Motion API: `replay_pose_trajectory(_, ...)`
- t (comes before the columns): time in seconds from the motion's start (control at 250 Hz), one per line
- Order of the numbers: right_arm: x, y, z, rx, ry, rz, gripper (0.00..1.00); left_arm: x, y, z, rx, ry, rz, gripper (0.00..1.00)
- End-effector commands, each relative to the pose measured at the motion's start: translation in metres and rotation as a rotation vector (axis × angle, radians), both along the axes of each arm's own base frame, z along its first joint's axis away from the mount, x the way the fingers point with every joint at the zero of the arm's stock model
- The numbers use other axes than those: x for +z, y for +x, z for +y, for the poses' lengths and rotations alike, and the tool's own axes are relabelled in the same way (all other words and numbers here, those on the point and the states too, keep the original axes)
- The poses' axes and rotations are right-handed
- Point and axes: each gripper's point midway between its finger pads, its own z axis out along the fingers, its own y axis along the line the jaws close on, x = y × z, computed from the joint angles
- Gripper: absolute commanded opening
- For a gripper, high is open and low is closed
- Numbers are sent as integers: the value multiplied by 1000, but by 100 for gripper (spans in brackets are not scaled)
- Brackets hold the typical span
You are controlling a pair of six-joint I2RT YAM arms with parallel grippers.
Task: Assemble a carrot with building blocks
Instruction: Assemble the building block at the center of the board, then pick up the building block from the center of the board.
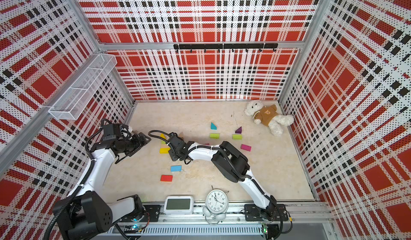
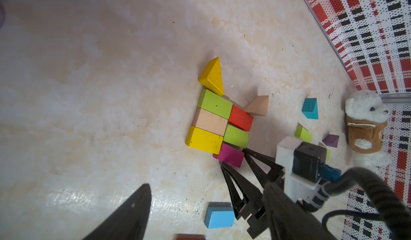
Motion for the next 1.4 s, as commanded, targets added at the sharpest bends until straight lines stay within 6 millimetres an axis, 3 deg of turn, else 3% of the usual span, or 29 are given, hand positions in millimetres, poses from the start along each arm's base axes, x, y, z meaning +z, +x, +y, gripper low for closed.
replay_pose_trajectory(0.0, 55, 2, 5, 12, 92, -86, 67, 1, 2, 0, -11, 11, -7, 82)
replay_pose_trajectory(0.184, 112, -7, -11, -1, 179, -125, 70, -2, 0, -10, -28, 52, 12, 82)
replay_pose_trajectory(0.304, 141, -6, -45, -72, 230, -132, 72, -5, -9, -29, -71, 132, 53, 83)
replay_pose_trajectory(0.42, 153, -3, -83, -149, 309, -80, 73, -13, -27, -59, -113, 164, 92, 84)
replay_pose_trajectory(0.576, 151, 4, -136, -256, 355, -71, 74, -27, -61, -106, -184, 221, 122, 85)
replay_pose_trajectory(0.752, 142, 2, -170, -311, 392, -56, 74, -61, -92, -139, -261, 331, 212, 86)
replay_pose_trajectory(0.936, 132, -5, -179, -306, 432, -22, 74, -86, -101, -156, -303, 444, 274, 86)
replay_pose_trajectory(1.397, 123, -2, -187, -312, 440, 5, 75, -106, -82, -170, -343, 543, 293, 85)
